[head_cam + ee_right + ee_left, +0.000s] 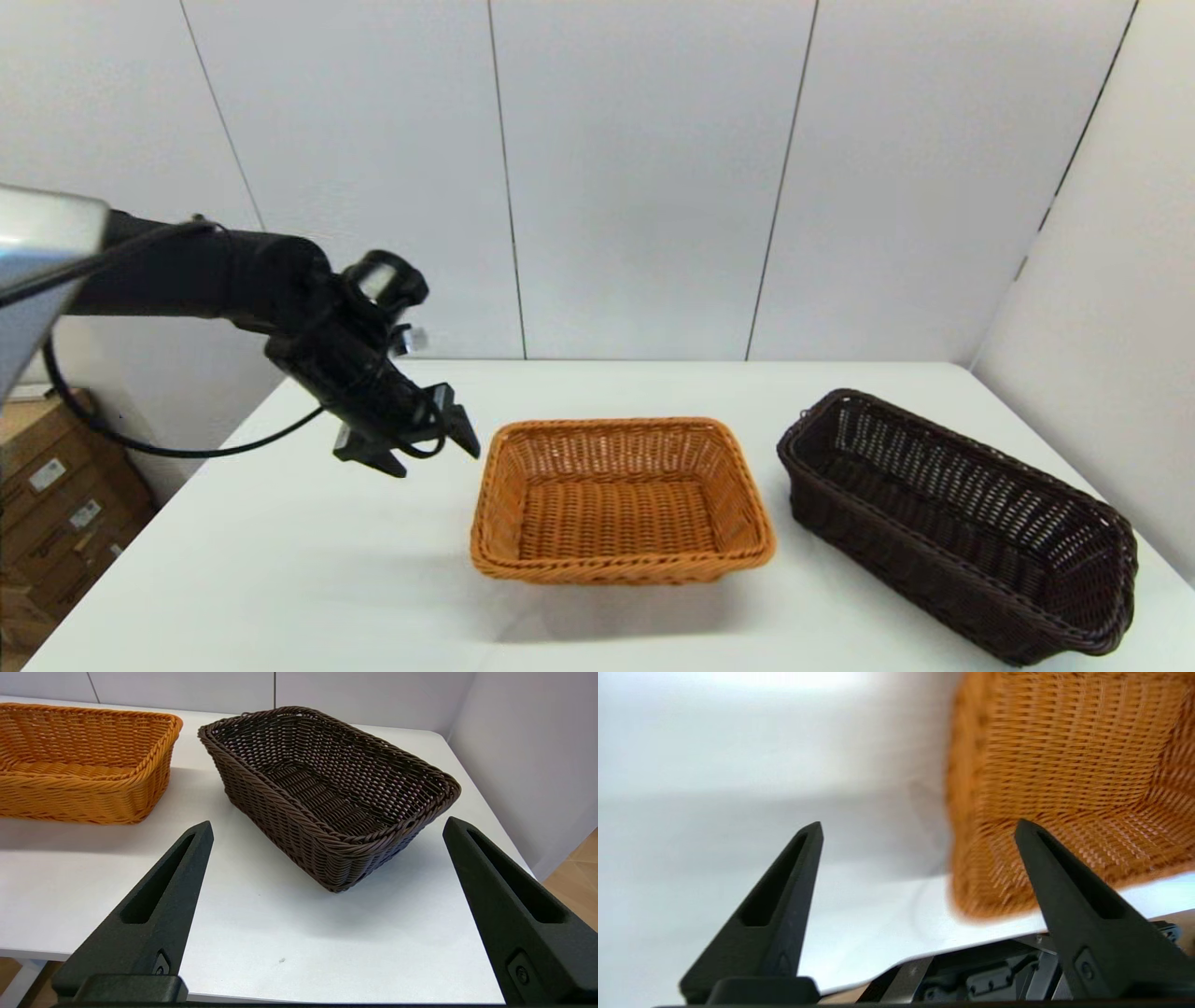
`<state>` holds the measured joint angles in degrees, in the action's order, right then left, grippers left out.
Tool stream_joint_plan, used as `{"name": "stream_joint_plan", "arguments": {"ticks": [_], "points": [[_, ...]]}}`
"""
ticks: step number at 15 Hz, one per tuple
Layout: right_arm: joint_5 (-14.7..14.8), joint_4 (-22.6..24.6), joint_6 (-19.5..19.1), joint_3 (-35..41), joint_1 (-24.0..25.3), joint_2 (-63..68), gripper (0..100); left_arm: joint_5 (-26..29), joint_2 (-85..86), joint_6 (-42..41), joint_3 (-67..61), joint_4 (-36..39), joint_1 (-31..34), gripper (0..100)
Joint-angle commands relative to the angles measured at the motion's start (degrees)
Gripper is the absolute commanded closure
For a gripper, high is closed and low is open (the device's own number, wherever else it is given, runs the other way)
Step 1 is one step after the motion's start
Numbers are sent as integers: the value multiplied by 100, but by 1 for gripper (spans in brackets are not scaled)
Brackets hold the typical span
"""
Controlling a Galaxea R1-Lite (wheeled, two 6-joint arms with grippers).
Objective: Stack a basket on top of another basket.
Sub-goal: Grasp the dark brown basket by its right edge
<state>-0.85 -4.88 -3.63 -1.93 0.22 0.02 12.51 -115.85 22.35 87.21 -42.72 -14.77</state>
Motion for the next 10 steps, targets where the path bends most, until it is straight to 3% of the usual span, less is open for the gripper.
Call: {"name": "stream_joint_plan", "arguments": {"ticks": [1, 6, 10], "points": [[-3, 4, -6, -1, 4, -2, 0, 6, 1539, -503, -319, -527, 1012, 0], [-3, -5, -6, -1, 4, -2, 0, -73, 3042, -1347, -978, -1099, 1873, 0], [-3, 4, -6, -10, 4, -2, 0, -178, 4633, -1821, -1927, -1081, 2348, 0]]}}
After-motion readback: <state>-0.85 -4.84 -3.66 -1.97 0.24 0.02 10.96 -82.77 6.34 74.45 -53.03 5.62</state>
